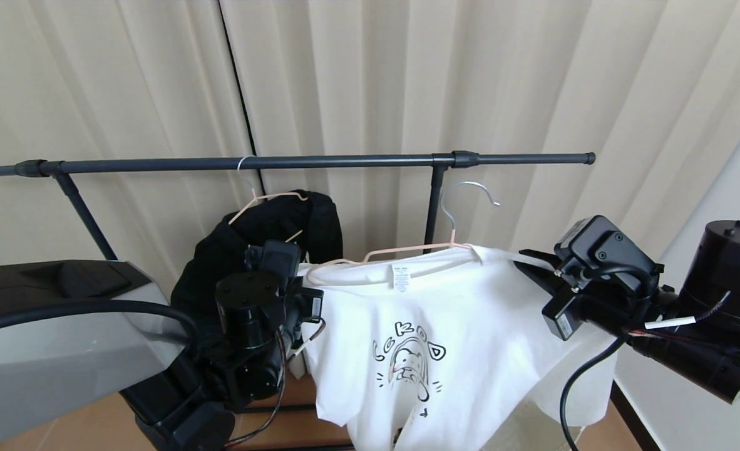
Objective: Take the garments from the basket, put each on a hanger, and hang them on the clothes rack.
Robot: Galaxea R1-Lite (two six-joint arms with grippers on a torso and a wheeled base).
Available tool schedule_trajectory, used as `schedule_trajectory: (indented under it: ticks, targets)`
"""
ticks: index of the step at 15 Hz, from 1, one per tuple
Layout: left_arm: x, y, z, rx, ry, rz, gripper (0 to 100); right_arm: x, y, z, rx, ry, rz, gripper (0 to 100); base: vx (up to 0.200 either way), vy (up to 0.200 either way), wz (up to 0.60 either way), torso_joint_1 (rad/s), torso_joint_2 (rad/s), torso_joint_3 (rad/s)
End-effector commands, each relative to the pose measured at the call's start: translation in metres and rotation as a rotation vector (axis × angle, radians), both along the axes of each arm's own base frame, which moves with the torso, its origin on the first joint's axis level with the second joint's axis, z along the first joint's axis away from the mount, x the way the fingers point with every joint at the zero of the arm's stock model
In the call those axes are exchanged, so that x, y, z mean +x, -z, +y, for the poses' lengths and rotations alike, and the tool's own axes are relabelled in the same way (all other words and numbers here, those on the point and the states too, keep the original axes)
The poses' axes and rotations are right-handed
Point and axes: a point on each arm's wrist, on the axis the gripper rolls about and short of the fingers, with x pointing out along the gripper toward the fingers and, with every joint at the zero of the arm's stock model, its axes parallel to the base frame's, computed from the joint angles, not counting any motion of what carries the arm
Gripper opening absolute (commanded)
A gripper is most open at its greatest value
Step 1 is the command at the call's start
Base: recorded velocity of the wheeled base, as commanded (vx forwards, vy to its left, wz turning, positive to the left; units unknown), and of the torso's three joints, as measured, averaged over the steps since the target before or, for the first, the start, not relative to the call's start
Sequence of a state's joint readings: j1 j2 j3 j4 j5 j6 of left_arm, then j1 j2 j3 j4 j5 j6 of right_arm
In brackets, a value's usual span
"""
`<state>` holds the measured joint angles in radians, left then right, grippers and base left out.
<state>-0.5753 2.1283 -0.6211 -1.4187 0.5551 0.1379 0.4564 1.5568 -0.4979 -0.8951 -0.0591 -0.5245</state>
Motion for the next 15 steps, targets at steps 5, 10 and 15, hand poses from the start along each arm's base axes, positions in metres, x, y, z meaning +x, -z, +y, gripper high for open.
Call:
schedule_trajectory:
  ticks: [5, 10, 15]
  targets:
    - [-0.002, -0.005, 0.000, -0.001, 0.002, -0.011, 0, 0.002, 0.004, -0.003, -0.007, 0.007, 0.014, 0, 0.000, 0.000, 0.00, 0.000, 0.00, 0.000]
    - [-0.019, -0.017, -0.004, 0.018, 0.042, -0.028, 0, 0.013, 0.016, 0.004, -0.028, 0.012, 0.052, 0, 0.000, 0.000, 0.00, 0.000, 0.00, 0.000]
    - [-0.030, -0.019, -0.011, 0.032, 0.080, -0.030, 0, 0.020, 0.020, 0.012, -0.036, 0.026, 0.063, 0, 0.000, 0.000, 0.00, 0.000, 0.00, 0.000]
